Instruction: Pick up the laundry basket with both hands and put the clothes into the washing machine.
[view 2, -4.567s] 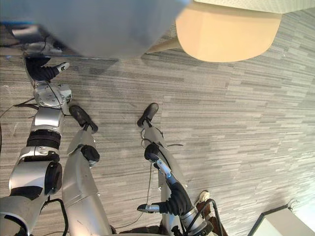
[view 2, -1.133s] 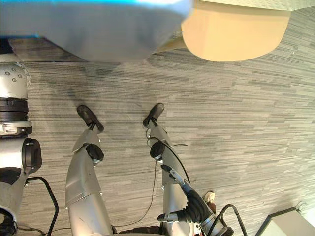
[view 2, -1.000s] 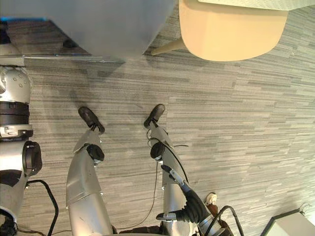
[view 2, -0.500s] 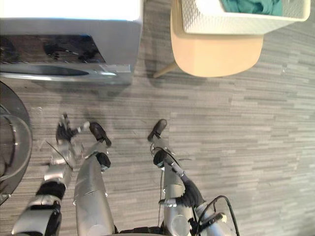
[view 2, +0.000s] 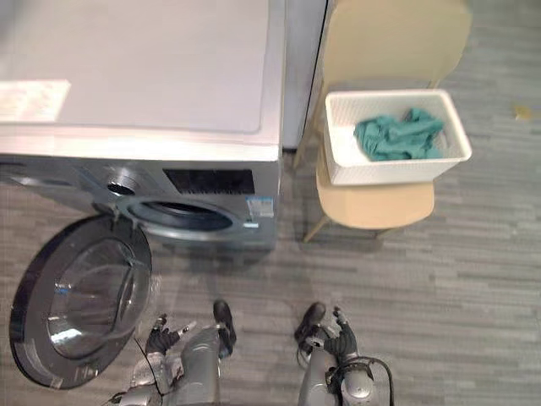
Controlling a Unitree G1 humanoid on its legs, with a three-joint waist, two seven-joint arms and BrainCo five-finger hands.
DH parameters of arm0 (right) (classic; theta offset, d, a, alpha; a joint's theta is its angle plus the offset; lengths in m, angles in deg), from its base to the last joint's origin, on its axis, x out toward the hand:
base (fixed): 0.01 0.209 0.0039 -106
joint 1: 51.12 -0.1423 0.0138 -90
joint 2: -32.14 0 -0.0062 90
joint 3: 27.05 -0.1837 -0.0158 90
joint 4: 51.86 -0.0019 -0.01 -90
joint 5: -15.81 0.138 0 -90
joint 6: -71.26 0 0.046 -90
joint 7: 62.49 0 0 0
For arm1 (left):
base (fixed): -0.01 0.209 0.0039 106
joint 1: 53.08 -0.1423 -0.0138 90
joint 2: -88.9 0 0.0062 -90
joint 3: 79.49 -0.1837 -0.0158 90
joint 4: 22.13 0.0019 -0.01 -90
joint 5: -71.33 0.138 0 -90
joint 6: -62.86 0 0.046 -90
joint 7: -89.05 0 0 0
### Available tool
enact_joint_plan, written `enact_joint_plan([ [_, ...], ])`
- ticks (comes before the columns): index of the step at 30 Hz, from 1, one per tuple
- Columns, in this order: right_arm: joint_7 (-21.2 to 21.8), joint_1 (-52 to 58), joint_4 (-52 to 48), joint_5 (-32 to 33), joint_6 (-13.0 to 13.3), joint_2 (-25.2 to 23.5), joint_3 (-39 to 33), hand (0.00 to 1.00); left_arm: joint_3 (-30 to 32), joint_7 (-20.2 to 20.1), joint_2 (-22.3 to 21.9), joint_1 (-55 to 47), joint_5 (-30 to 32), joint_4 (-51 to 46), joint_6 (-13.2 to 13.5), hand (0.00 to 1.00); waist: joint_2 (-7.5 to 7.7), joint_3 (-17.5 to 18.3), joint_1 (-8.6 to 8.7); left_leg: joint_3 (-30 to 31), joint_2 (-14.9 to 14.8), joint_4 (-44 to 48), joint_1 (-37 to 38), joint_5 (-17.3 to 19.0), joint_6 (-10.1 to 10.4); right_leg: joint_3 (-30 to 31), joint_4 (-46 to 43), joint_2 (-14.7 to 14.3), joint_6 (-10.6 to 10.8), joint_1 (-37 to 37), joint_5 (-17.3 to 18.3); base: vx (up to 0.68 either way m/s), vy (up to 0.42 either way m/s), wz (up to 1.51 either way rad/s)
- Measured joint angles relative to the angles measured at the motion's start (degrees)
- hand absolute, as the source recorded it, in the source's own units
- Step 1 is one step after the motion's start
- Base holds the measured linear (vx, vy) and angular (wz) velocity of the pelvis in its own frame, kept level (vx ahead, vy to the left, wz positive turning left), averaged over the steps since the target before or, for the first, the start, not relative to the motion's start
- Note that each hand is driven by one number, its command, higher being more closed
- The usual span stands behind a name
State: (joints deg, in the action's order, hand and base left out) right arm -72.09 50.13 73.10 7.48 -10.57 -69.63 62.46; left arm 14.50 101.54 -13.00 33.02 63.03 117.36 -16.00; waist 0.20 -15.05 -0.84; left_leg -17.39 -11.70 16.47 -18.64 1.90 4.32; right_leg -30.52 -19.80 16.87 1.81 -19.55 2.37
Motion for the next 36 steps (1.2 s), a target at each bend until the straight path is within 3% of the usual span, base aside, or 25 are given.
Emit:
enact_joint_plan([
  [5, -2.4, -2.0, 2.9, 6.3, -0.2, -1.1, -4.3, 0.00, 0.3, 0.2, 0.1, -2.8, 0.0, 2.3, 0.5, 0.00, -0.23, 1.8, 0.35, -2.0, 2.0, -3.2, 8.8, 1.1, 0.5, 4.4, 3.4, -1.4, 0.6, 4.8, -0.3, 0.02, 0.041, -0.41],
  [6, -2.8, -2.4, 2.6, 6.8, -0.4, -1.1, -4.5, 0.00, 0.6, 0.1, -0.1, -4.2, 0.2, 2.3, 0.4, 0.00, -1.02, 3.6, -0.03, -2.3, 1.2, -6.2, 10.6, 1.1, 0.6, 3.7, 6.5, -2.9, 1.5, 6.4, 0.7, 0.02, 0.050, -0.66],
  [7, -2.7, -2.5, 2.0, 6.8, -0.6, -1.3, -5.1, 0.00, 0.8, 0.1, -0.7, -5.1, 0.3, 2.4, 0.5, 0.00, -2.30, 4.2, 0.05, -3.4, 0.6, -7.5, 11.3, 1.0, 0.7, 3.3, 4.7, -2.8, 0.3, 6.3, 1.2, 0.04, 0.030, -0.57],
  [8, -2.8, -2.9, 0.6, 6.8, -0.7, -1.6, -6.2, 0.00, 1.2, 0.2, -0.7, -6.0, 0.4, 2.0, 0.5, 0.00, -1.09, 4.9, 0.83, -3.9, 0.8, -8.0, 13.1, 0.9, 0.9, 2.6, -1.5, -1.5, -0.7, 6.5, 1.1, 0.05, 0.020, -0.35],
  [9, -3.0, -2.4, -0.3, 6.8, -0.7, -1.7, -6.5, 0.00, 2.0, 0.1, 0.7, -6.7, 0.4, 1.7, 0.6, 0.00, 0.97, 6.1, 1.39, -4.6, 2.3, -6.9, 13.6, 0.9, 1.1, 2.5, -0.7, -0.4, -0.1, 7.9, 1.1, 0.04, 0.003, -0.52],
  [10, -3.1, -3.4, -0.8, 6.8, -0.7, -1.4, -6.9, 0.00, 3.2, 0.1, 0.7, -6.7, 0.4, 2.8, 0.3, 0.00, 1.20, 6.9, 1.31, -4.6, 1.9, -6.1, 13.6, 1.9, 2.5, 3.5, 2.4, -2.1, 0.0, 8.4, 0.3, 0.03, -0.004, -0.64],
  [11, -3.4, -4.3, -1.7, 6.8, -0.6, -1.3, -7.1, 0.00, 3.4, 0.1, 0.6, -7.2, 0.1, 3.1, 0.3, 0.00, 0.63, 8.0, 0.95, -4.7, 1.8, -7.2, 13.8, 1.8, 2.4, 4.1, 5.5, -3.4, -0.1, 8.6, -0.1, 0.05, -0.024, -1.15],
  [12, -4.5, -5.0, -3.9, 6.8, -0.5, -1.1, -8.7, 0.00, 3.5, 0.1, -0.6, -7.6, -0.1, 3.8, 0.4, 0.00, -1.73, 10.0, -0.06, -7.1, -0.5, -10.4, 14.2, 0.5, 1.7, 0.1, 7.6, -4.3, -1.9, 9.2, 1.3, 0.03, 0.008, -1.14],
  [13, -5.4, -6.0, -5.6, 6.7, -0.1, -1.3, -9.3, 0.00, 3.9, 0.1, -1.2, -7.8, -0.3, 4.4, 0.4, 0.00, -1.63, 10.1, 0.00, -9.8, -1.3, -10.5, 15.1, -0.2, 1.3, -3.3, 1.5, -1.6, -1.9, 9.0, 2.1, 0.09, -0.019, -1.15],
  [14, -5.5, -5.9, -6.6, 6.6, 0.1, -1.6, -9.3, 0.00, 4.6, 0.0, -0.6, -8.0, -1.2, 4.6, 0.3, 0.00, 0.03, 10.6, 0.04, -11.7, -0.9, -9.9, 15.6, -0.4, 1.3, -4.4, 1.0, 0.0, -1.7, 9.8, 2.3, 0.06, -0.087, -1.16],
  [15, -5.8, -7.2, -8.2, 6.5, 0.1, -1.6, -8.4, 0.00, 6.1, 0.3, -0.6, -7.5, -1.3, 5.7, 0.2, 0.00, 0.45, 11.4, -0.35, -14.6, -3.5, -7.9, 15.1, 0.0, 2.0, -3.4, 5.1, -2.8, 1.8, 9.6, 1.1, 0.08, -0.126, -1.01],
  [17, -6.3, -7.5, -11.5, 6.1, 0.1, -1.6, -7.5, 0.00, 7.5, 0.2, -0.8, -7.2, -1.4, 6.2, 0.0, 0.00, 0.11, 11.7, -0.65, -16.5, -5.9, -7.9, 15.2, -0.5, 2.8, -1.9, 10.0, -6.6, 1.2, 9.8, -0.5, 0.03, -0.127, -1.00],
  [19, -6.8, -8.6, -16.0, 5.7, 0.5, -1.5, -6.6, 0.00, 9.7, 0.3, -1.6, -7.1, -2.8, 6.5, 0.0, 0.00, 0.16, 11.6, -0.60, -19.8, -9.2, -7.3, 16.4, -1.3, 4.1, 0.5, 14.1, -11.2, -1.0, 10.2, -1.9, 0.08, -0.195, -1.13],
  [21, -7.8, -9.3, -18.7, 6.0, 0.9, -1.2, -5.1, 0.00, 11.7, 0.2, -3.1, -7.1, -6.2, 6.5, 0.2, 0.00, 0.17, 11.6, -1.31, -20.6, -12.7, -2.0, 18.1, -1.5, 4.0, 5.1, 14.1, -14.4, -2.4, 10.6, -1.1, 0.11, -0.258, -1.23],
  [23, -8.0, -10.0, -21.0, 6.0, 1.7, -1.2, -2.7, 0.00, 14.1, 0.2, -4.0, -7.1, -8.7, 6.5, 0.7, 0.00, 0.40, 11.1, -2.60, -13.5, -15.5, 8.7, 15.9, -1.0, -1.9, 10.1, 15.1, -16.9, -4.5, 12.9, -0.7, 0.16, -0.210, -1.36],
  [24, -8.1, -11.0, -22.4, 6.0, 2.5, -1.3, -1.1, 0.00, 14.3, 0.3, -4.1, -7.2, -9.3, 6.5, 0.9, 0.00, 0.91, 10.5, -3.67, -3.9, -12.6, 15.9, 13.4, 4.0, -2.0, 14.0, 16.5, -17.7, -5.6, 14.2, -0.5, 0.18, -0.089, -1.40],
  [26, -8.5, -14.4, -24.8, 6.0, 2.8, -1.4, -0.5, 0.00, 13.9, 0.3, -4.2, -7.6, -9.5, 6.5, 0.9, 0.00, -0.27, 9.8, -4.97, 5.4, -4.2, 21.7, 8.2, 10.1, 1.4, 18.0, 17.8, -18.5, -6.5, 15.1, -1.0, 0.19, -0.052, -1.42],
  [28, -9.4, -16.1, -27.5, 6.0, 3.2, -1.6, -0.4, 0.00, 13.5, 0.2, -4.1, -8.2, -9.5, 6.0, 1.2, 0.00, -1.25, 9.2, -5.52, 4.9, 0.0, 19.0, 5.5, 11.1, 0.4, 18.9, 19.8, -19.3, -6.8, 16.9, -1.1, 0.16, -0.029, -0.72],
  [32, -11.0, -23.4, -28.0, 5.9, 4.4, -1.8, 0.9, 0.00, 13.6, 0.1, -4.2, -9.3, -9.3, 6.0, 1.0, 0.00, -0.87, 8.6, -7.68, 3.3, 7.1, 8.5, 0.3, 10.6, 0.1, 23.4, 21.1, -20.0, -7.0, 18.3, -0.8, 0.22, -0.004, -0.64],
  [33, -11.7, -26.7, -28.0, 5.9, 4.6, -2.1, 3.0, 0.00, 13.7, 0.0, -4.6, -10.1, -9.0, 6.0, 0.7, 0.00, -0.72, 8.6, -9.01, 4.1, 8.6, 4.4, 0.2, 9.4, -0.6, 26.0, 21.1, -20.3, -6.2, 18.3, -1.1, 0.27, 0.015, -1.10],
  [34, -11.7, -28.4, -28.0, 5.6, 4.9, -2.5, 4.7, 0.00, 14.3, 0.0, -5.1, -10.7, -8.8, 6.0, 0.6, 0.00, -1.16, 8.7, -10.09, 5.0, 8.8, 1.4, 0.9, 5.6, -2.7, 27.9, 21.0, -21.0, -5.6, 18.8, -0.7, 0.37, 0.046, -1.14],
  [35, -11.7, -28.6, -28.3, 5.4, 5.2, -4.0, 6.4, 0.00, 16.4, 0.1, -5.6, -10.9, -8.7, 6.2, 0.4, 0.00, -0.74, 8.7, -10.41, 4.9, 9.3, 1.3, 3.4, 3.6, -7.9, 28.3, 20.8, -20.7, -4.1, 21.0, 0.7, 0.33, 0.057, -0.55],
  [36, -11.7, -28.0, -28.9, 5.4, 5.2, -4.5, 6.9, 0.00, 16.6, 0.1, -5.7, -10.5, -8.6, 6.1, 0.4, 0.00, -0.52, 8.8, -10.11, 5.4, 9.9, 1.3, 4.2, 4.0, -8.3, 27.3, 19.9, -20.3, -3.4, 21.6, 1.6, 0.34, 0.074, 0.08],
])
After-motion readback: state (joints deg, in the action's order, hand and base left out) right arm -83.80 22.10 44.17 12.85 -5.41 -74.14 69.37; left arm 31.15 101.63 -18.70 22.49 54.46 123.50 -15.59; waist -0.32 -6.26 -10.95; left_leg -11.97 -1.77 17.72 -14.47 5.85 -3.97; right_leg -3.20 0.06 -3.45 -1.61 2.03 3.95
